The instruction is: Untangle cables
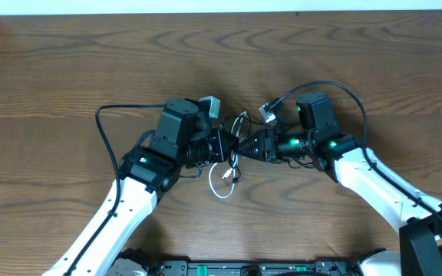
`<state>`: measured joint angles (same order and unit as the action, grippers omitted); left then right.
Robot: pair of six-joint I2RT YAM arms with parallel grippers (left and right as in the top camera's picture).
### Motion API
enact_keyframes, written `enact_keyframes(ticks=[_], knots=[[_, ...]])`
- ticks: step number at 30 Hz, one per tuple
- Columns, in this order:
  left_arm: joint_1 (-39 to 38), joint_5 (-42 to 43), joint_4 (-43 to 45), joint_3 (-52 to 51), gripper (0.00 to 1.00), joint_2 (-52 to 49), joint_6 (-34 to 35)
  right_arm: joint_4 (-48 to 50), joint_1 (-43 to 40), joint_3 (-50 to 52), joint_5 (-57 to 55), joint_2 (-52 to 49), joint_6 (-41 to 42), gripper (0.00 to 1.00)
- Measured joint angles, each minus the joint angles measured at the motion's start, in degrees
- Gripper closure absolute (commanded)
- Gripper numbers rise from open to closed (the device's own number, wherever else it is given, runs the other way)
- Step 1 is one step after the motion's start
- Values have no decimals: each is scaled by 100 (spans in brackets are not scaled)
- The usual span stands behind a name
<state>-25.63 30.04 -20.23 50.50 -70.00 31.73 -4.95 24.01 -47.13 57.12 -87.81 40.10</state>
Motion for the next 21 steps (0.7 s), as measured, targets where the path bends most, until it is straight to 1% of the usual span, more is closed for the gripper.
enact_keyframes(ticks=[3, 6, 9, 11, 12, 13, 18, 21], knots=[[0, 70, 247, 0, 92, 0, 2, -7, 72, 0, 20, 0, 85, 61], [0, 205, 514, 0, 92, 0, 7, -11, 136, 0, 20, 0, 133, 69], [0, 291, 546, 0, 92, 0, 17, -11, 162, 0, 26, 0, 149, 80], [0, 310, 542, 0, 92, 0, 17, -9, 164, 0, 31, 0, 164, 90], [0, 313, 542, 0, 92, 0, 17, -2, 164, 0, 26, 0, 149, 97], [0, 319, 535, 0, 92, 0, 17, -9, 164, 0, 22, 0, 151, 99], [0, 326, 455, 0, 92, 0, 17, -79, 164, -2, -15, 0, 107, 99], [0, 323, 284, 0, 92, -4, -11, -588, 164, -7, -256, 0, -101, 99]])
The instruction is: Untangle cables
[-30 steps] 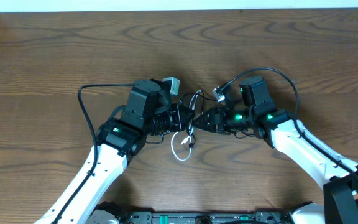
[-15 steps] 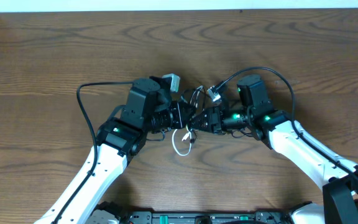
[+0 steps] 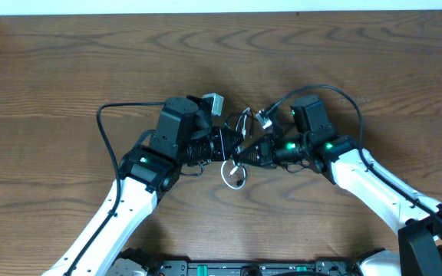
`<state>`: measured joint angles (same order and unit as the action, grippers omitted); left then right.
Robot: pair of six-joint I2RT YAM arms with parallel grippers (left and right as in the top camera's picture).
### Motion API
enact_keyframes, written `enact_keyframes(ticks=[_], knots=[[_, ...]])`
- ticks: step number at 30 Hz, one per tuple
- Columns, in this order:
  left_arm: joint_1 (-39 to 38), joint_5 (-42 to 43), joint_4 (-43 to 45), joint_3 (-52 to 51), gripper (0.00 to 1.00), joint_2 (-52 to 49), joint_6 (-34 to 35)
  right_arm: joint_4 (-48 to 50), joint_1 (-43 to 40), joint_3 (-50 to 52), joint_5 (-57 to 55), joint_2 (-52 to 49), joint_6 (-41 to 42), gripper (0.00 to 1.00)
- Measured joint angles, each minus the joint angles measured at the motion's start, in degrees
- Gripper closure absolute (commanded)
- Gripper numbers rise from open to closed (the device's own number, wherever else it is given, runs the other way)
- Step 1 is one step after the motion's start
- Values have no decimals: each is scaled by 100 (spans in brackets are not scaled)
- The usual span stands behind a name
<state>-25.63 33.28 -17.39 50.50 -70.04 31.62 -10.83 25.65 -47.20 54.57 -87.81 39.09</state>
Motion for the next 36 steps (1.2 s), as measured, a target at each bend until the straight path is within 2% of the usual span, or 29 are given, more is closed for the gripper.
enact_keyframes(ticks=[4, 8, 14, 16, 18, 21, 31, 36], knots=[[-7, 2, -111, -2, 92, -7, -17, -1029, 0, -2, -1019, 0, -245, 99], [-9, -2, -59, -2, 92, -9, -17, -2090, 4, 11, -2865, -9, -400, 99], [-9, -7, -63, -2, 92, -9, -17, -2518, 0, 13, -4968, -17, -483, 98], [-9, -7, -61, -2, 92, -9, -17, -2411, 0, 13, -5272, -17, -511, 89], [-9, -7, -63, -2, 92, -9, -17, -2170, -2, 13, -5141, -20, -654, 73], [-9, -9, -66, -2, 92, -9, -17, -1679, 0, 13, -4406, -20, -857, 65], [-9, 157, -35, -2, 92, -9, -17, -92, 2, 13, -1360, -22, -1036, 60], [-9, 739, 319, -2, 92, -9, -79, 256, 2, 11, -787, -22, -1051, 58]])
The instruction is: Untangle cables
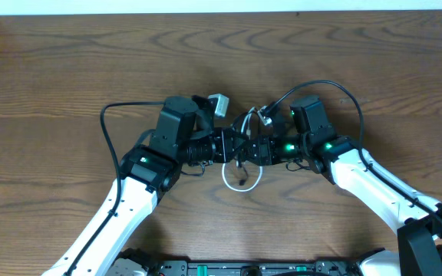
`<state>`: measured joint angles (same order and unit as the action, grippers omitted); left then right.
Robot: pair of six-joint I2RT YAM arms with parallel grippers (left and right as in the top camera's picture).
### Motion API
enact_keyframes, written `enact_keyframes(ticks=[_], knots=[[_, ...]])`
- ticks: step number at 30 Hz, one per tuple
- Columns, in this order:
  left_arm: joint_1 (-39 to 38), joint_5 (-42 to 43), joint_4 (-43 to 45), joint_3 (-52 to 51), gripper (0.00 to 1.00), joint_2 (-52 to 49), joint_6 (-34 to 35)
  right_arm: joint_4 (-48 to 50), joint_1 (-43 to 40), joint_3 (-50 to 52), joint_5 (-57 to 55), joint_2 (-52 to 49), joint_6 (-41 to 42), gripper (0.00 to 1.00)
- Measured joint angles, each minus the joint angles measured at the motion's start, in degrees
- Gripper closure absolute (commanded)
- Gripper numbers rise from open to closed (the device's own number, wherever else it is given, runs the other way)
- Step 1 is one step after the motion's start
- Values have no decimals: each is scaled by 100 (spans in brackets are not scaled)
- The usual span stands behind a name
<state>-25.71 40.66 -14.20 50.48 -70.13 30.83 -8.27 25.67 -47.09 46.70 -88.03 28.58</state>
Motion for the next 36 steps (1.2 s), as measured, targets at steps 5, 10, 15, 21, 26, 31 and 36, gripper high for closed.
enact_keyframes(ticks=[5, 10, 15, 21, 26, 31, 36], knots=[[0, 743, 584, 0, 92, 0, -63, 26, 0, 0, -216, 2, -4, 63], [4, 1043, 758, 0, 92, -9, -66, -299, 4, -4, -793, 2, -39, 76], [210, 1071, 708, -52, 92, -94, -68, -1484, 37, -79, -1989, 33, -57, 60], [664, 1182, 490, -138, 92, -111, -98, -2553, 72, -122, -3906, 70, -59, 51], [1189, 1268, 260, -138, 92, -111, -205, -2848, 44, -66, -5259, 55, -59, 50], [1646, 1309, -192, -125, 92, -90, -496, -2861, -157, -37, -5781, 28, -59, 50], [2184, 1314, -529, -120, 92, -85, -826, -2970, -485, -35, -5956, 28, -59, 50]])
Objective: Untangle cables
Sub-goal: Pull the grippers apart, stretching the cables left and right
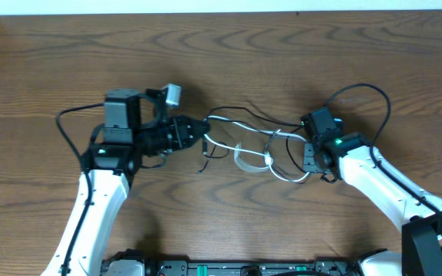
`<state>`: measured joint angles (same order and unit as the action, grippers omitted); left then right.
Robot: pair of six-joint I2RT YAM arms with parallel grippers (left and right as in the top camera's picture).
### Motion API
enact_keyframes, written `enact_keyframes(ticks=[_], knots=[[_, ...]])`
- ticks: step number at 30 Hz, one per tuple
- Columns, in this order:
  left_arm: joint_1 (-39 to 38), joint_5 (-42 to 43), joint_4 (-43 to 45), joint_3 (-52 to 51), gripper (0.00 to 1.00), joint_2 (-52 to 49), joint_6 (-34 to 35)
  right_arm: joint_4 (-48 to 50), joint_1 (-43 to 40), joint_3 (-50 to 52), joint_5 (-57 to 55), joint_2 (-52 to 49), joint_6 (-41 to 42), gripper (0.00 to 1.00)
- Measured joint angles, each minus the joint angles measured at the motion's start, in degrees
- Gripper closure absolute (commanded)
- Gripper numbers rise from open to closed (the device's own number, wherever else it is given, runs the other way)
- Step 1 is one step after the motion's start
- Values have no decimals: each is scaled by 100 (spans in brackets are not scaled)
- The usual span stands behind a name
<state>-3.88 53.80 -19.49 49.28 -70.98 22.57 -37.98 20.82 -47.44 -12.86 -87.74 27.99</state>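
A tangle of thin black and white cables (253, 142) lies stretched across the middle of the table between the two arms. The white cable (245, 159) forms loops near the centre and sags toward the right. A black strand (244, 113) arcs over the top, and a loose black end (206, 165) hangs down at the left. My left gripper (199, 131) points right and is shut on the bundle's left end. My right gripper (307, 149) is shut on the right end, its fingers mostly hidden under the wrist.
The wooden table (221, 54) stretches back to a white wall edge. A black lead with a silver plug (172, 93) loops off the left wrist, and another black lead (363, 92) arcs behind the right wrist.
Both grippers have moved apart, the left far to the left and the right to the right. The cables, bunched between them before, are now drawn out into a long spread with open loops.
The grippers first met at the table's centre with the small tangle between their tips and a white loop hanging below. They stayed tip to tip there while the loop changed shape. Now they stand wide apart with the cables stretched between them.
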Motion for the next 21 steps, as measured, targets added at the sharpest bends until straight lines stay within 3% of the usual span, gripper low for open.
enact_keyframes(ticks=[10, 21], knots=[[857, -4, -411, 0, 92, 4, -341, -208, -1005, 4, -227, 0, 0, 48], [1172, -35, -713, 0, 92, 7, -651, -197, -2229, 4, -367, 0, 0, 45]])
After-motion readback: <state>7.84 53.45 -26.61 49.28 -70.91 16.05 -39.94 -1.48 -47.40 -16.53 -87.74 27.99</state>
